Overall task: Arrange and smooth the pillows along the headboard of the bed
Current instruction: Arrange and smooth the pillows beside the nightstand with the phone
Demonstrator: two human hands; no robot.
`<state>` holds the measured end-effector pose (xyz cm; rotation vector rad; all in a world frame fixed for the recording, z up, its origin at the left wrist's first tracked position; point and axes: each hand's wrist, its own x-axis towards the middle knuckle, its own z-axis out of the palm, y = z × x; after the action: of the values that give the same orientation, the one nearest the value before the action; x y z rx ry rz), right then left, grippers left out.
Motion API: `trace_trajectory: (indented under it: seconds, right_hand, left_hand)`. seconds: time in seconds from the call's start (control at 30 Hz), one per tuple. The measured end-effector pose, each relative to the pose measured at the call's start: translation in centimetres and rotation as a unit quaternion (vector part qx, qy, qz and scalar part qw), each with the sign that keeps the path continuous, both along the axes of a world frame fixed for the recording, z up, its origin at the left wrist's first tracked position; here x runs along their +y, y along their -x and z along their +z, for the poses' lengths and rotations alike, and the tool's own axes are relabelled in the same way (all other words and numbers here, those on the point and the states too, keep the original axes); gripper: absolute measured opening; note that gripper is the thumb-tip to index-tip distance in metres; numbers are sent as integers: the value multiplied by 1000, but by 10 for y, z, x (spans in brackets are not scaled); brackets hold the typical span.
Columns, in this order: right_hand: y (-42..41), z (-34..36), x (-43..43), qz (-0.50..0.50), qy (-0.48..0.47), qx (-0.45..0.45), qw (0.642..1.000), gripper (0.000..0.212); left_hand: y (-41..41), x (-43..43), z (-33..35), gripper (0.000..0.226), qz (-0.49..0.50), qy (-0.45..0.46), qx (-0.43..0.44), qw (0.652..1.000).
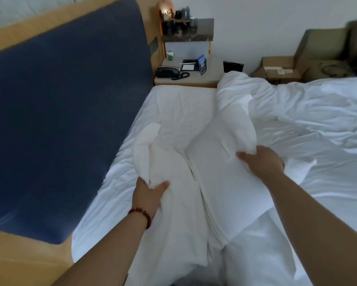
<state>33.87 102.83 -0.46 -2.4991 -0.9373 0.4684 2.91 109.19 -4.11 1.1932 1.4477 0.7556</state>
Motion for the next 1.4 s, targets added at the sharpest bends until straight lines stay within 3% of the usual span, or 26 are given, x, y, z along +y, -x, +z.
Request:
trace_trajectory:
  seconds: [0.1,0.23,0.37,0.57,0.7,0.93,1.07,1.2,1.3,1.4]
  right_hand:
    - [16,18,19,-17,-60,-40,997,46]
    - [3,28,39,-67,-149,12,986,39]
    - [-21,38,82,-66,-207,71,973,44]
    - [-31,55,140,-30,-221,89,971,54]
    - [-27,52,164,-5,-216,122,969,74]
    - [-22,30,178,1,-250,174,952,56]
    - [-30,21,196,21,-260,190,947,44]
    - [-28,-2,232,41,-213,151,965,48]
    - [-35,-32,253,23,-197,153,968,55]
    - [-48,-44,268,0,-193,155,969,51]
  left_hand:
    - [7,23,8,58,27,-8,-20,999]
    - [21,64,30,48,74,-47,-27,996]
    - [17,102,60,40,106,-95,-39,989]
    - [5,138,103,45,114,-130,-18,985]
    - [8,155,108,46,118,-131,-2,984]
    - [18,184,85,39,110,-117,6,987]
    - [26,208,52,47,94,-87,29,991]
    - [33,232,13,80,87,-41,96,991]
    - [31,233,-10,99,113,-74,198,971]
    - [12,235,-16,100,76,-110,263,955]
